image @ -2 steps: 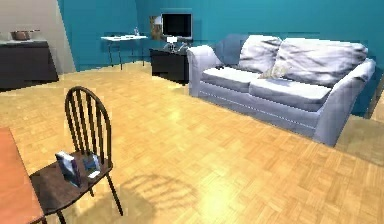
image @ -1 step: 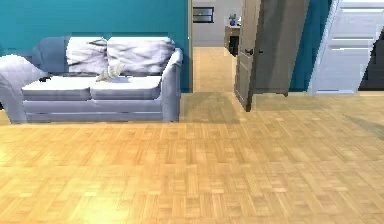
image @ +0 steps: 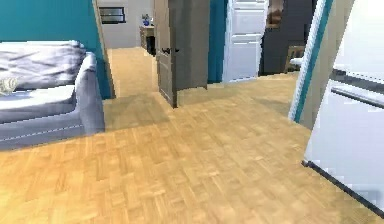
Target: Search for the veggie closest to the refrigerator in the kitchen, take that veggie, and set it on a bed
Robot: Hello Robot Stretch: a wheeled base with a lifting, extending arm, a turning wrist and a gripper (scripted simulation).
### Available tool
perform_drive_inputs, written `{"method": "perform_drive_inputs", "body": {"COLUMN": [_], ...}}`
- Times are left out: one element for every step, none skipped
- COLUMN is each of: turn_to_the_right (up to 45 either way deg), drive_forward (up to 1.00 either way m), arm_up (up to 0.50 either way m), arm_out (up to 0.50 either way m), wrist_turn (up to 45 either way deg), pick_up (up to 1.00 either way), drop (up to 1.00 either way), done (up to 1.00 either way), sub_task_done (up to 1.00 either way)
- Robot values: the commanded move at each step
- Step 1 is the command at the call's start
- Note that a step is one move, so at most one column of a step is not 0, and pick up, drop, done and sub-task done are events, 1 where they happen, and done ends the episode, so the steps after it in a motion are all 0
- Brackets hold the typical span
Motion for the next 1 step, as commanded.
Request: {"method": "perform_drive_inputs", "body": {"turn_to_the_right": [0.0], "drive_forward": [0.10], "arm_up": [0.00], "arm_out": [0.00], "wrist_turn": [0.0], "pick_up": [0.00], "drop": [0.00], "done": [0.00], "sub_task_done": [0.00]}}
